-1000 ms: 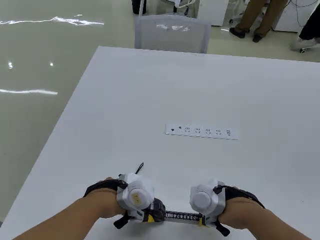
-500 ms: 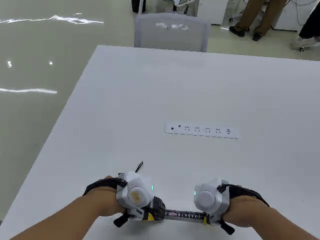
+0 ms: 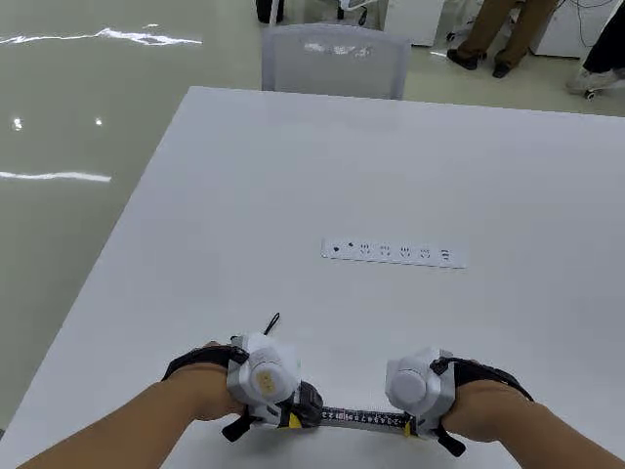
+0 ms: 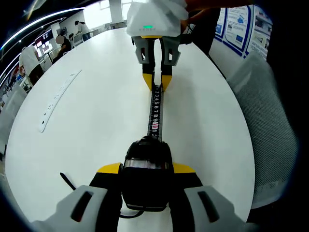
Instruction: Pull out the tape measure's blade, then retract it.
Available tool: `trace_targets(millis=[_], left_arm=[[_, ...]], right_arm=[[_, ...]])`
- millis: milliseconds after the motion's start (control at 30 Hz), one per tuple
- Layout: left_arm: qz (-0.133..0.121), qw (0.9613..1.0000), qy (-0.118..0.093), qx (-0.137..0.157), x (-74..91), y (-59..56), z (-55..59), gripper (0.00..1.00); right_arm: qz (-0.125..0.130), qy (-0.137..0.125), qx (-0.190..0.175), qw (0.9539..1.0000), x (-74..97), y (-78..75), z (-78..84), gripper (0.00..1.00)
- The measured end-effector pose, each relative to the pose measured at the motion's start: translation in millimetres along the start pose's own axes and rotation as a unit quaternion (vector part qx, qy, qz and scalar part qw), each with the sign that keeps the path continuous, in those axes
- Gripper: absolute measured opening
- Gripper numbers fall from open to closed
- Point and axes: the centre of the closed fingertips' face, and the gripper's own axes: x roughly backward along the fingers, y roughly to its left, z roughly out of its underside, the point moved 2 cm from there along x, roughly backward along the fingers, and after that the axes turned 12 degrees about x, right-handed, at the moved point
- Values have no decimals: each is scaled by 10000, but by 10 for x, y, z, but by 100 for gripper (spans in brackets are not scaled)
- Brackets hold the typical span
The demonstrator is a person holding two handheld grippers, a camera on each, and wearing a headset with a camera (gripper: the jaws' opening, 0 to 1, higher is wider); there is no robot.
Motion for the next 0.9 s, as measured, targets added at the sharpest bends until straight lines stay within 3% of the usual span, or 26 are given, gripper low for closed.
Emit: trace_targets(millis=[900], left_arm=[[-7, 10000, 10, -19, -18, 15, 19, 32]], right_arm=[[-9, 171, -40, 9998, 39, 35, 274, 10]])
